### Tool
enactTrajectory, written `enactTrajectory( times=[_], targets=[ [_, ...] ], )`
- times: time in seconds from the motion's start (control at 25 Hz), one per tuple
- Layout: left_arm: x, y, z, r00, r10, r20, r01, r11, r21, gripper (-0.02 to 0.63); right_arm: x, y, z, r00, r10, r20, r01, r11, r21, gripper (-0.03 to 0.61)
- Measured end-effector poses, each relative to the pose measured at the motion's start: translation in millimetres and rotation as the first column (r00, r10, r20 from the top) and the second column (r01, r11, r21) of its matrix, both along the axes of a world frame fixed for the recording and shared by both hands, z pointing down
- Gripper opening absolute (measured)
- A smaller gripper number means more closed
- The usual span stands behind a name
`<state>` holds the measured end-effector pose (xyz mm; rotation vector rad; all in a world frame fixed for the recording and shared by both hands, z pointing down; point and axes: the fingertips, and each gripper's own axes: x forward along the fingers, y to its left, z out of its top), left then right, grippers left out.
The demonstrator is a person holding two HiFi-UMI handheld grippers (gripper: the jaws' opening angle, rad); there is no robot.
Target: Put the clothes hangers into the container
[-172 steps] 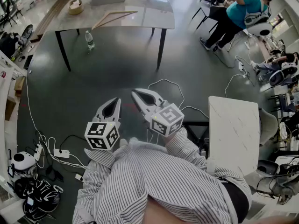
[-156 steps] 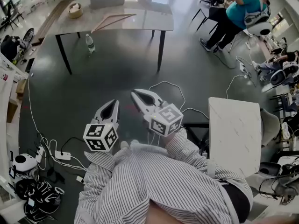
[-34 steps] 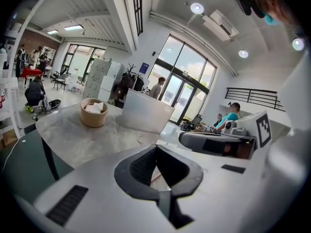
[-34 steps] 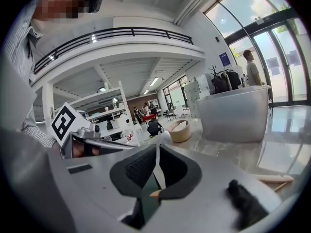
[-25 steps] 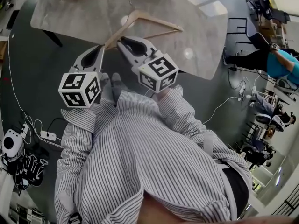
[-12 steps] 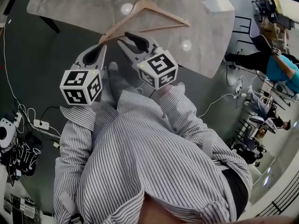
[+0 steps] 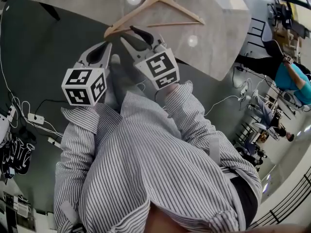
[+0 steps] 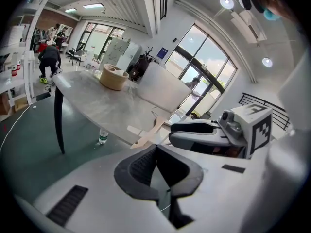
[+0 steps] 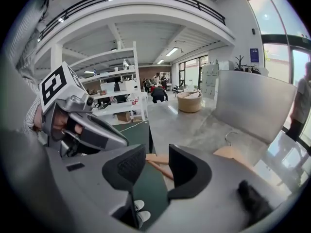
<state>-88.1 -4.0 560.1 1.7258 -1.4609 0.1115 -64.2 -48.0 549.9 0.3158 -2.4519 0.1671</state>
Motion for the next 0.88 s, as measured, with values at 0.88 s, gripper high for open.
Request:
enactTrajectory(
  times=[0.88],
  targets=[
    [4,-6,47,0.997,0.0,-0.076,-0.005,0.997,-0.071,0.011,-17,14,71,0.926,-0.259,-0.276,0.301,0.946,0.121,0.153]
  ],
)
